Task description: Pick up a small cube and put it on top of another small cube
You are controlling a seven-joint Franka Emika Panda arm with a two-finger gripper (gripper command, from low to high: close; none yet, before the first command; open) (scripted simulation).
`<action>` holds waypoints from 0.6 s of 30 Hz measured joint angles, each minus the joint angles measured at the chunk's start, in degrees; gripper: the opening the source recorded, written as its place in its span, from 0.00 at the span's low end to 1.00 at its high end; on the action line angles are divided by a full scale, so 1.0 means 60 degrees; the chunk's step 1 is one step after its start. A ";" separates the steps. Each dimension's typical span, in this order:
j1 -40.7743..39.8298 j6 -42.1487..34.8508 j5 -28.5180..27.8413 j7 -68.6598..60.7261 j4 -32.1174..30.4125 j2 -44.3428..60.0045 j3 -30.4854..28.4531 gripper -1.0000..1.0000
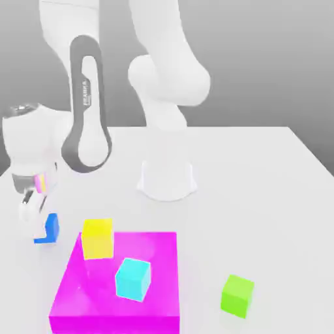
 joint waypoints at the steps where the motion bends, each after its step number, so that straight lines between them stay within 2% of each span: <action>1: 0.0016 -0.0136 -0.0054 0.0040 -0.0029 -0.0169 -0.0030 0.00; 8: 0.0014 -0.0986 -0.0644 0.0421 -0.0319 -0.1169 -0.0198 0.00; 13: 0.0305 -0.1764 -0.1878 0.2966 -0.0216 -0.1593 -0.0090 0.00; 18: 0.0694 -0.2581 -0.2444 0.5376 -0.0052 -0.2081 0.0177 0.00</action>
